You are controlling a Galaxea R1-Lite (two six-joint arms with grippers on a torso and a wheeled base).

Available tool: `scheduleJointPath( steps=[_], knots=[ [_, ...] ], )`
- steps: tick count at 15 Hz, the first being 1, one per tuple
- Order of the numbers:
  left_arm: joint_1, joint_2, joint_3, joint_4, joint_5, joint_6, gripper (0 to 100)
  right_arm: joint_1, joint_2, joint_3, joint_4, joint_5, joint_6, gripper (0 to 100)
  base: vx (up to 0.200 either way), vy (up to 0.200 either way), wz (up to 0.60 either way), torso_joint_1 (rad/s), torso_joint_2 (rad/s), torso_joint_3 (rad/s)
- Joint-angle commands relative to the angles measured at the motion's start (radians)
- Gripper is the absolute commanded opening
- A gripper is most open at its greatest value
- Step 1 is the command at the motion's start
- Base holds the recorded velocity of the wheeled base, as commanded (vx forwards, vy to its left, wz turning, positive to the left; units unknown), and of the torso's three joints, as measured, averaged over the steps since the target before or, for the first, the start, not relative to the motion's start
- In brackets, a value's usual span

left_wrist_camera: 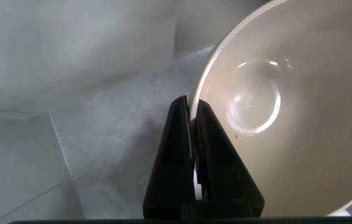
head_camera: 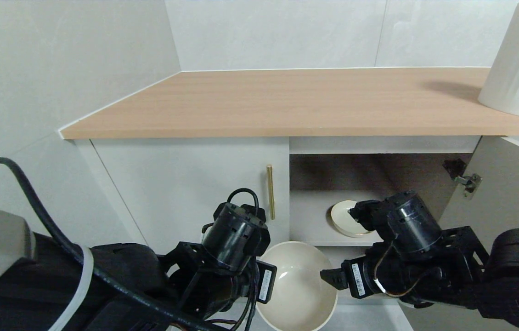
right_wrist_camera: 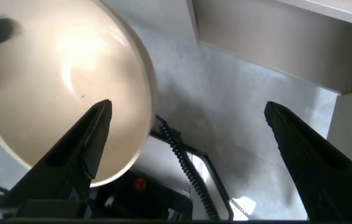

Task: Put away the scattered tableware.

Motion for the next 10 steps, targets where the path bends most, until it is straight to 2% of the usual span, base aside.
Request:
scheduleJointPath(
  steps=[1,5,6,10],
  knots=[
    [-0.002,-0.007,0.002,-0.001,0.001,0.0,0,0.006,0.039,0.002,-0.013,-0.003,0.002,100,0.0,0.0,0.0,0.0,0.0,0.0],
    [-0.008,-0.009,0.004,-0.001,0.001,0.0,0,0.006,0.054,0.002,-0.024,-0.003,0.005,100,0.0,0.0,0.0,0.0,0.0,0.0],
    [-0.008,-0.009,0.004,-0.001,0.001,0.0,0,0.006,0.06,0.003,-0.043,-0.003,0.005,0,0.0,0.0,0.0,0.0,0.0,0.0],
    [-0.008,-0.007,0.004,0.001,0.002,0.0,0,0.006,0.062,0.016,-0.07,-0.004,0.012,0,0.0,0.0,0.0,0.0,0.0,0.0]
  ],
)
